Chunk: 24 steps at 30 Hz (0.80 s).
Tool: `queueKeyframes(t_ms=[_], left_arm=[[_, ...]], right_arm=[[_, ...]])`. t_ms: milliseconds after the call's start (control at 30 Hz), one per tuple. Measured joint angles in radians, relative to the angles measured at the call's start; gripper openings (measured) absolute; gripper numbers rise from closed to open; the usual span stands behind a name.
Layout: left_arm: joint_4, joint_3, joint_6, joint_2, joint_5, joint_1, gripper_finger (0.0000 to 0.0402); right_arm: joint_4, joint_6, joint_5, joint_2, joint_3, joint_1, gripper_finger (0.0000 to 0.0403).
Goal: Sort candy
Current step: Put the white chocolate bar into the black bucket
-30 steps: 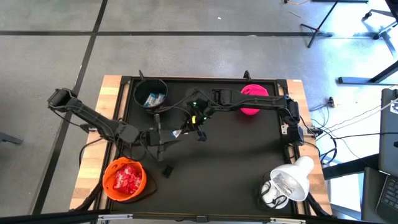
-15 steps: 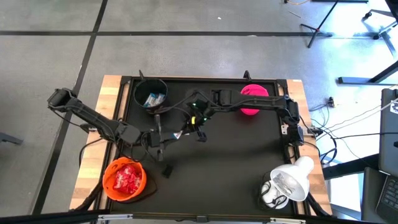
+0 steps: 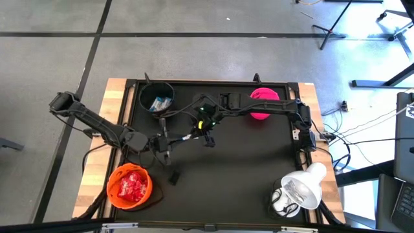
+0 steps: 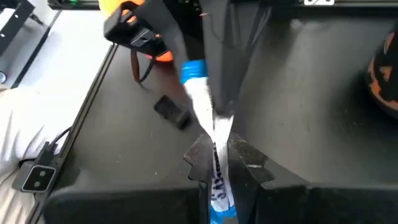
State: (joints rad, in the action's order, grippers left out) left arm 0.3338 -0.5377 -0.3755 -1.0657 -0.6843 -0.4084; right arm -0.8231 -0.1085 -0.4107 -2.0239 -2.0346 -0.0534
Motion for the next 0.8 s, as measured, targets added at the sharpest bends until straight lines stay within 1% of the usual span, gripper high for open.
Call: queueKeyframes(t_ms=[100, 167, 300, 400, 500, 567, 667, 733, 800], left_arm=[[-0.043, 0.0, 0.0, 0.0, -0.048, 0.0, 0.0031], [-0.079, 0.001, -0.001, 0.006, -0.084, 0.009, 0.0024], [-0.146, 0.002, 0.028, 0.028, -0.103, 0.044, 0.0017], [-0.219, 0.002, 0.05, 0.059, -0.131, 0.067, 0.0018], [-0.309, 0.002, 0.078, 0.121, -0.242, 0.091, 0.0019], [-0.405, -0.009, 0.113, 0.179, -0.303, 0.113, 0.002], [-0.617, -0.052, 0.199, 0.27, -0.34, 0.163, 0.002], [-0.791, -0.089, 0.301, 0.321, -0.346, 0.212, 0.002], [-0.962, -0.131, 0.428, 0.359, -0.305, 0.271, 0.002]], right_arm=[[-0.033, -0.001, 0.031, 0.014, 0.0, 0.009, 0.0047], [-0.078, -0.002, 0.091, 0.033, 0.0, 0.02, 0.0065], [-0.128, -0.02, 0.207, 0.07, -0.002, 0.034, 0.0108], [-0.156, -0.019, 0.269, 0.09, -0.002, 0.044, 0.0139], [-0.193, -0.008, 0.345, 0.113, -0.002, 0.048, 0.0164], [-0.22, -0.001, 0.382, 0.115, -0.002, 0.053, 0.0174], [-0.266, 0.005, 0.421, 0.111, 0.0, 0.053, 0.0181], [-0.271, 0.006, 0.436, 0.111, 0.0, 0.053, 0.0181], [-0.277, 0.006, 0.437, 0.111, 0.0, 0.053, 0.0182]])
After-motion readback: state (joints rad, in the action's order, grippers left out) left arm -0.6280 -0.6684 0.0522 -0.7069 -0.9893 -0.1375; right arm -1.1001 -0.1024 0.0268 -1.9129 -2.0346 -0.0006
